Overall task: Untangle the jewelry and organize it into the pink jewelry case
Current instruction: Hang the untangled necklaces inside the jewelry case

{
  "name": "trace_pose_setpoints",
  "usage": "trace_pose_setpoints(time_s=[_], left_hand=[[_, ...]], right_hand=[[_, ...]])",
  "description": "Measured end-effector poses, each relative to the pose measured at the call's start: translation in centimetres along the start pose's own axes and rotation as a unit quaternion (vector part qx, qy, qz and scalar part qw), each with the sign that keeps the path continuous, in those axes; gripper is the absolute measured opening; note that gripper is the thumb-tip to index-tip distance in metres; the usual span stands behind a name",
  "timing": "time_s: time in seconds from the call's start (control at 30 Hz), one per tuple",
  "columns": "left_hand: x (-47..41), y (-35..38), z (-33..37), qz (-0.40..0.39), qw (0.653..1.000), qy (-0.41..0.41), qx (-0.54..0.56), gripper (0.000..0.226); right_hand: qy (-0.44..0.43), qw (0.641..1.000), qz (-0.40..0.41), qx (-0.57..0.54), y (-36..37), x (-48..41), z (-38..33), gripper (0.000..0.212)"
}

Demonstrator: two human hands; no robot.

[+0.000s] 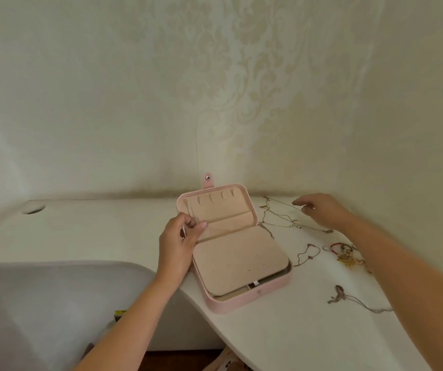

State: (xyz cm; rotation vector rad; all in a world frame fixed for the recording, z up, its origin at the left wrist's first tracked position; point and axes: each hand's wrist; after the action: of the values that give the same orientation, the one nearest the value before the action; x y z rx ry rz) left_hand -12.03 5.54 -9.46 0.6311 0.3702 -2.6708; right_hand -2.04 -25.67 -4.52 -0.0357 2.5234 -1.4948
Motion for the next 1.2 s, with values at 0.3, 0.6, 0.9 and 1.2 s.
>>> trace_pose_setpoints(time_s=[0.3, 0.6, 0.9, 1.2], left_hand=[[-0.2, 0.4, -0.5, -0.031, 0.998, 0.005, -0.056, 0.023], [0.3, 0.4, -0.2, -0.021, 0.995, 0.037, -0.093, 0.021], [0.1, 0.4, -0.5, -0.040, 0.993, 0.043, -0.100, 0.022], [0.1, 0.5, -0.7, -0.052, 0.993, 0.054, -0.097, 0.022]], right_hand=[[0.049, 0.994, -0.074, 0.064, 4.6, -9.1, -1.3, 0.044], [0.039, 0.995, 0.049, 0.076, 8.3, -13.2, 0.3, 0.027], [0.106, 0.876, -0.068, -0.465, 2.2, -10.3, -1.8, 0.024], [0.028, 0.929, -0.128, -0.346, -7.0, -6.7, -7.5, 0.021]])
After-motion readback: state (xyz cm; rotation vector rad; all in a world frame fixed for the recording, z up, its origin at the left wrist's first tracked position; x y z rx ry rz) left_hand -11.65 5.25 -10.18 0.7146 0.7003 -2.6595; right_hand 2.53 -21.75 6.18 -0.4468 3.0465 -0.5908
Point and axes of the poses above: each hand's wrist, its own x-axis away from the middle knuckle, its own y-axis out of the palm, z = x × y, and after that the axes turned 1 degree about x, right-handed
